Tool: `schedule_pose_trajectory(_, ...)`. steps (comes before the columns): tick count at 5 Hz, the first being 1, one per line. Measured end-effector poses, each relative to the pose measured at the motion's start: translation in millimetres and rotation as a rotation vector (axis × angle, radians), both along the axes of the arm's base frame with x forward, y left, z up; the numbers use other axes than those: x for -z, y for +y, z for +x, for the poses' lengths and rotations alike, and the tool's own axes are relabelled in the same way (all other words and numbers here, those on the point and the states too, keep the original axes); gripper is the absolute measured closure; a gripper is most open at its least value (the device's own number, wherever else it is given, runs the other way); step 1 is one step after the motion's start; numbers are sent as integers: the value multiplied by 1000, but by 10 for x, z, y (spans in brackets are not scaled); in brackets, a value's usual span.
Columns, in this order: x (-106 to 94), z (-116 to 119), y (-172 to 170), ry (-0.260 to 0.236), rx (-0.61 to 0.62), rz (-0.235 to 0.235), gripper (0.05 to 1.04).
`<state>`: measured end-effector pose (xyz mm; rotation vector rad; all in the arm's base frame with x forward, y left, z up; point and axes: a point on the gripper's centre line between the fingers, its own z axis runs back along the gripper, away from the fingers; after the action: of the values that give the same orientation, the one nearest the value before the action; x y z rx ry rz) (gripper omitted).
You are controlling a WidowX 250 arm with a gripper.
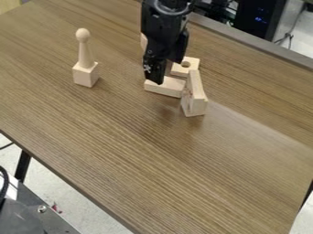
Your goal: Put the block on top of the other block
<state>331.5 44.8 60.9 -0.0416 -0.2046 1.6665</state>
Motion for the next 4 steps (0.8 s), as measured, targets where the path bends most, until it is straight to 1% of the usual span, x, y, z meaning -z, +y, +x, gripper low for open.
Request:
schedule_pose_trajectory(1,135,2,21,17,3,3,84)
schedule_pose_trajectory(2,197,17,54,19,7,12,84)
schedule_pose_trajectory(3,294,8,85,41,18,31,84)
schedule_pose_trajectory(4,284,50,108,25,13,44,84)
